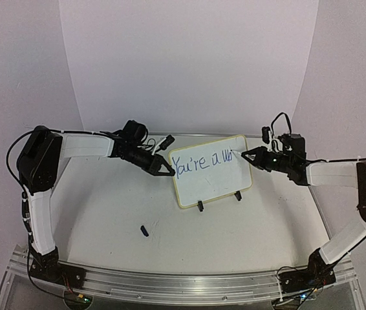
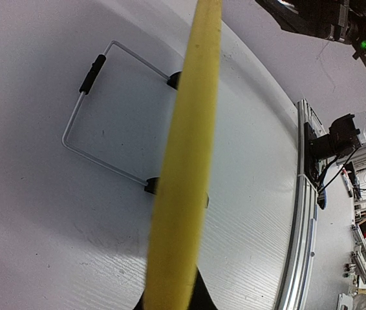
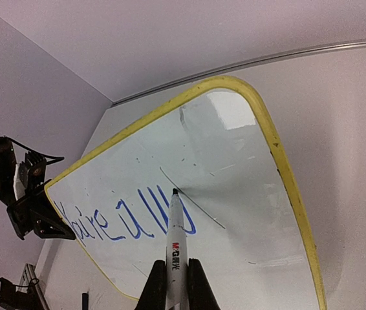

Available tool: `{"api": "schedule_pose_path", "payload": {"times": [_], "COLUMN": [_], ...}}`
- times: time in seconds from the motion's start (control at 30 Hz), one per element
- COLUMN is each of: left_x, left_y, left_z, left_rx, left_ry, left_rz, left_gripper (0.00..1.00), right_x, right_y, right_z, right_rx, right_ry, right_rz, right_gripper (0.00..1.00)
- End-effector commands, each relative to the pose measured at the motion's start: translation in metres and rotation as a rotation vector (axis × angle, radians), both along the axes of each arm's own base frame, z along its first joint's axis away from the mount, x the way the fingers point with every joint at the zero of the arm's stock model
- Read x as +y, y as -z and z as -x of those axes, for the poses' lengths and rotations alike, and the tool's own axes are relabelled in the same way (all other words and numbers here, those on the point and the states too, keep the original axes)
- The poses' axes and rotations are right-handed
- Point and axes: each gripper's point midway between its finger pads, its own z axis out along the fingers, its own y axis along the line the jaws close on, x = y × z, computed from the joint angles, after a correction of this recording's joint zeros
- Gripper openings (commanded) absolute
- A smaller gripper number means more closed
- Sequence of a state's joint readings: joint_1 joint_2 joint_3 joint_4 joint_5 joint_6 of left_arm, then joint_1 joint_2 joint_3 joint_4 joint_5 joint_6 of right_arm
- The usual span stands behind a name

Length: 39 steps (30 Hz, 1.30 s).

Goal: Write a sentence on the whiteboard

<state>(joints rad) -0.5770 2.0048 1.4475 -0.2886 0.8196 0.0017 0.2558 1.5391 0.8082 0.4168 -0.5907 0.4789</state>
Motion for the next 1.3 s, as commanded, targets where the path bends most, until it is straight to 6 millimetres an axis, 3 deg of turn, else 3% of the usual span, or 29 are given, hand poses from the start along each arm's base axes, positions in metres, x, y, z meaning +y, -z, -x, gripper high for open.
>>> {"api": "schedule_pose_path", "payload": {"times": [0.0,0.43,0.67,0.87,1.27], "left_x": [-0.005,-0.004,-0.005,-0.005,-0.005], "left_y": [0.02,0.02,0.018,0.017,0.02], "left_z": [0.009,0.008,0.009,0.009,0.009], "left_rx": [0.022,0.02,0.018,0.017,0.022], "left_ry": [0.021,0.019,0.02,0.02,0.02], "left_rz": [-0.058,-0.058,-0.056,-0.055,-0.059], "left_gripper": [0.0,0.0,0.0,0.0,0.0], "right_x": [-0.002,-0.012,-0.019,-0.011,-0.004], "right_y": [0.004,0.022,0.0,-0.033,-0.022], "right_z": [-0.002,0.013,0.014,0.011,-0.006], "right_rx": [-0.006,0.034,-0.012,-0.072,-0.046], "right_ry": [0.005,0.04,0.076,0.037,0.027], "right_rz": [0.01,0.031,0.038,-0.005,0.0], "right_gripper": [0.0,0.0,0.0,0.0,0.0]}}
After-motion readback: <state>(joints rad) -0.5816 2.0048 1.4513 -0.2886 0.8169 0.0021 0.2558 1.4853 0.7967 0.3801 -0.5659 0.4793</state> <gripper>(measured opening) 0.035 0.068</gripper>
